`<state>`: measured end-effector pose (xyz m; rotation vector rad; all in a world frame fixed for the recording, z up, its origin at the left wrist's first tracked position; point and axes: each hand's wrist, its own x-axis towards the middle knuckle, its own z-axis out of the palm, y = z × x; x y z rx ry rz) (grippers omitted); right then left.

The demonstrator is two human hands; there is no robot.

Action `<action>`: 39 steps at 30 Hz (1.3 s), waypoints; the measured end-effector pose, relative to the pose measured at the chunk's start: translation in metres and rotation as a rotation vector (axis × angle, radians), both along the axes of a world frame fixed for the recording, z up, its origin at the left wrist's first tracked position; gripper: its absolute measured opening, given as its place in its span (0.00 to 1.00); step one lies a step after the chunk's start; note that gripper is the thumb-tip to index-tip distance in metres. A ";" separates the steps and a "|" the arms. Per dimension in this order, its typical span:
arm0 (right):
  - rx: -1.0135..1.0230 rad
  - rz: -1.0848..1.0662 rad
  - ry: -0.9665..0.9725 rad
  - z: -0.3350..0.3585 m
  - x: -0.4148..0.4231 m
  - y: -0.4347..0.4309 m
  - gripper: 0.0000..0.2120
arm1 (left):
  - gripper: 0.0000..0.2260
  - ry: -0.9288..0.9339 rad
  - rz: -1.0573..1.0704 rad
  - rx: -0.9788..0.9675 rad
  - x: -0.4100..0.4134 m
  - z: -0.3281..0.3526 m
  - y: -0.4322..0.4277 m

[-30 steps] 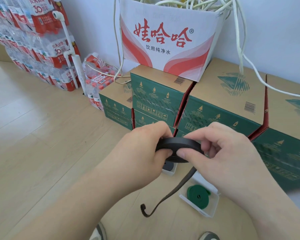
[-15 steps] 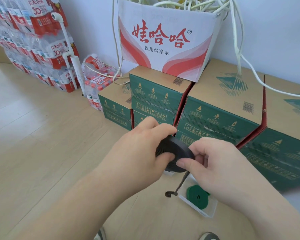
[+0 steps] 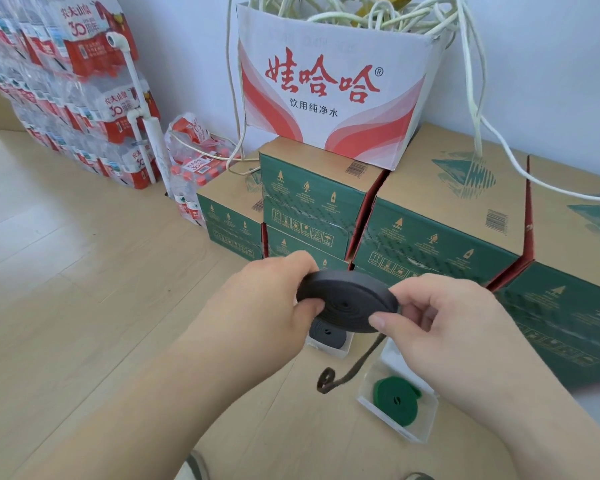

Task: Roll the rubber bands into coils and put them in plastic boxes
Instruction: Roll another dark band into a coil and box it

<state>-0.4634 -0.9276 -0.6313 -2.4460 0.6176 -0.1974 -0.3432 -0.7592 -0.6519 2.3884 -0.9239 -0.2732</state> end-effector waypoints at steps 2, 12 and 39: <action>-0.003 0.007 -0.003 -0.003 0.001 0.002 0.07 | 0.12 -0.129 -0.017 0.041 -0.003 0.001 -0.001; 0.054 0.042 -0.191 -0.002 0.004 0.005 0.14 | 0.03 -0.086 -0.101 -0.107 -0.011 0.000 -0.007; -0.008 0.010 0.174 -0.004 0.002 0.001 0.07 | 0.07 0.070 -0.020 -0.058 -0.004 0.000 -0.002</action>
